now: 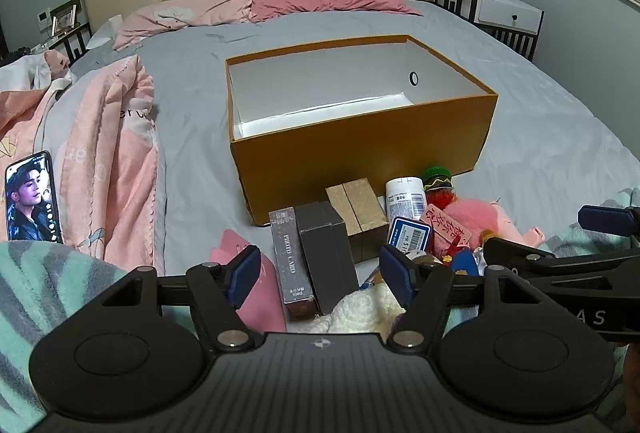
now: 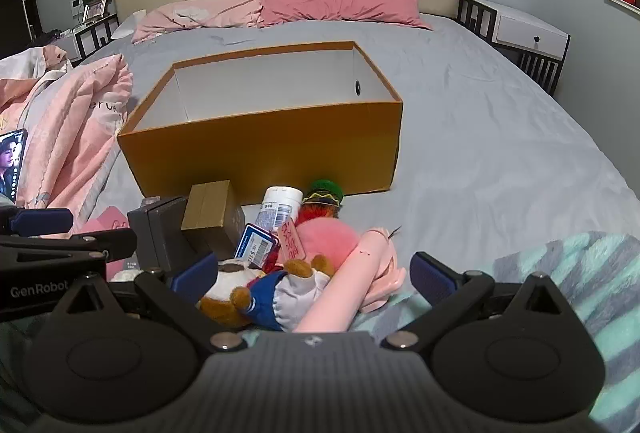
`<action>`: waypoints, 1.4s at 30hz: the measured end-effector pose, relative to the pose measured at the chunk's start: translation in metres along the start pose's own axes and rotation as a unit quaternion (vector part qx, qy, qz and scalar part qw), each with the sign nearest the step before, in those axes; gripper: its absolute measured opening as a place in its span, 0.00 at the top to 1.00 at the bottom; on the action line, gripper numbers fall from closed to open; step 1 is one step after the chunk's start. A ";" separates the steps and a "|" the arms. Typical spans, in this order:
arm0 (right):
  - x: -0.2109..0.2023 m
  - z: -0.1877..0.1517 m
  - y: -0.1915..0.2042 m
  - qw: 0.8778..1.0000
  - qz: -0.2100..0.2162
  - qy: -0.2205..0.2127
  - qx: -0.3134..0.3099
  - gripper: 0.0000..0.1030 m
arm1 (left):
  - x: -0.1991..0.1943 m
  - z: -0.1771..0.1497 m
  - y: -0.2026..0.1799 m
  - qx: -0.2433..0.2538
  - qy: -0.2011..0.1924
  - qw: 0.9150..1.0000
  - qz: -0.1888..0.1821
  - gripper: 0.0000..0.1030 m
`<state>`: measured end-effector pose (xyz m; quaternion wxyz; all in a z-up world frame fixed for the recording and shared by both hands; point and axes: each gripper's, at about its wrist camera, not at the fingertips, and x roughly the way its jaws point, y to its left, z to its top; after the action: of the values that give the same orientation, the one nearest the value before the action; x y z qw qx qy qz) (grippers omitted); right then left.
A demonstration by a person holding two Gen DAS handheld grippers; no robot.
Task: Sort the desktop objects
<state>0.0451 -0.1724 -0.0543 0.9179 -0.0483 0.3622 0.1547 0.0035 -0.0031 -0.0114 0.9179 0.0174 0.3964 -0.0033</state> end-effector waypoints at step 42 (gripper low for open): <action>0.001 0.000 0.000 1.000 -0.002 0.005 -0.003 0.01 | 0.002 -0.001 -0.002 0.000 0.006 1.000 0.003 0.28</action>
<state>0.0457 -0.1716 -0.0549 0.9162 -0.0527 0.3664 0.1536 0.0035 -0.0048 -0.0134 0.9154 0.0186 0.4020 -0.0006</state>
